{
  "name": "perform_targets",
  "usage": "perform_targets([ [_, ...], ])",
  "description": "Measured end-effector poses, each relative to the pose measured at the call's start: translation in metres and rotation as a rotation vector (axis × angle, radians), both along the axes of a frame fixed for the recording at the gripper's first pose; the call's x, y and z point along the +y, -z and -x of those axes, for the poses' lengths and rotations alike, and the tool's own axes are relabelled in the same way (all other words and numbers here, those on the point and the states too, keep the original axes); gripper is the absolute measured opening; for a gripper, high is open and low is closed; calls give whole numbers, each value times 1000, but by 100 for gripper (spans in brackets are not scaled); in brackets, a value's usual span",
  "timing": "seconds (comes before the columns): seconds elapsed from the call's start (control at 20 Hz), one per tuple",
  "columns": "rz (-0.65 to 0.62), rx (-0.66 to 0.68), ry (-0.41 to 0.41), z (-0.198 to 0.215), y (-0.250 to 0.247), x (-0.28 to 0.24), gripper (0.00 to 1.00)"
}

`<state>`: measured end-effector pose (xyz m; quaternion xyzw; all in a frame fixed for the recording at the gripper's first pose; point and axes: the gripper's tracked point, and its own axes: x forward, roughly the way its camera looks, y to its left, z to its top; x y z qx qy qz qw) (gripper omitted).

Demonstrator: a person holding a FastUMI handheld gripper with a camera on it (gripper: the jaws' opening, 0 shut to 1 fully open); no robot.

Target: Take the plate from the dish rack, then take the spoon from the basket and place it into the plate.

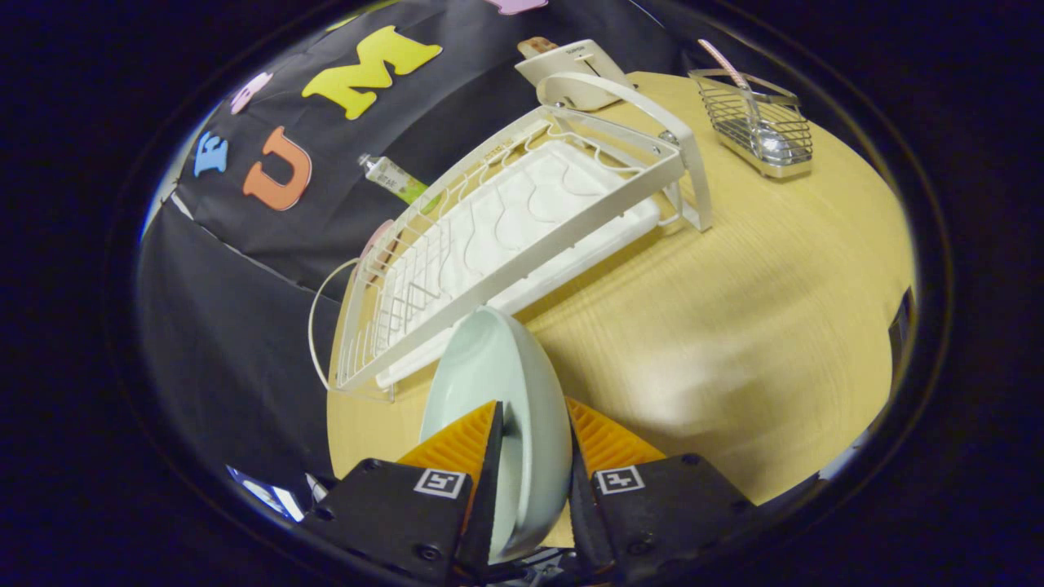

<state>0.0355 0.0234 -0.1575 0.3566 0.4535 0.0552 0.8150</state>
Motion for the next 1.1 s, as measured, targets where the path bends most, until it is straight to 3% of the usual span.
perform_targets([
  [0.7, 202, -127, 48, -9, -17, -49, 59],
  [1.1, 560, -392, 121, 9, -61, -148, 62],
])
